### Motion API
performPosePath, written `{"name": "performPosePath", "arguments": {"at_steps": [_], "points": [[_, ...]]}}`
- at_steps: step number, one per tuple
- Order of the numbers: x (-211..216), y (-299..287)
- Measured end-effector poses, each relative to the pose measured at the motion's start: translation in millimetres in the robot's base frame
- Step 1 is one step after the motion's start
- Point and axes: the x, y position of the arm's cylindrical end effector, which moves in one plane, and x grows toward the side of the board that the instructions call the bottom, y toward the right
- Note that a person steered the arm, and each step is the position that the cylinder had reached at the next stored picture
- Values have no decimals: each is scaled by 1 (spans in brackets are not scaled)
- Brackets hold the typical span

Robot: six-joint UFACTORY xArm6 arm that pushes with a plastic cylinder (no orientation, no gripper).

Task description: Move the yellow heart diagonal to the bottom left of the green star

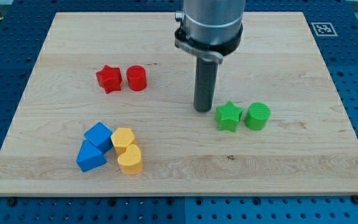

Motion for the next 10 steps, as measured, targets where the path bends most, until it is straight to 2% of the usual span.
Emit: {"name": "performPosePath", "arguments": {"at_steps": [2,3,5,7,10], "points": [[106,0],[131,-6],[130,-47],[131,-113],[129,-163]]}}
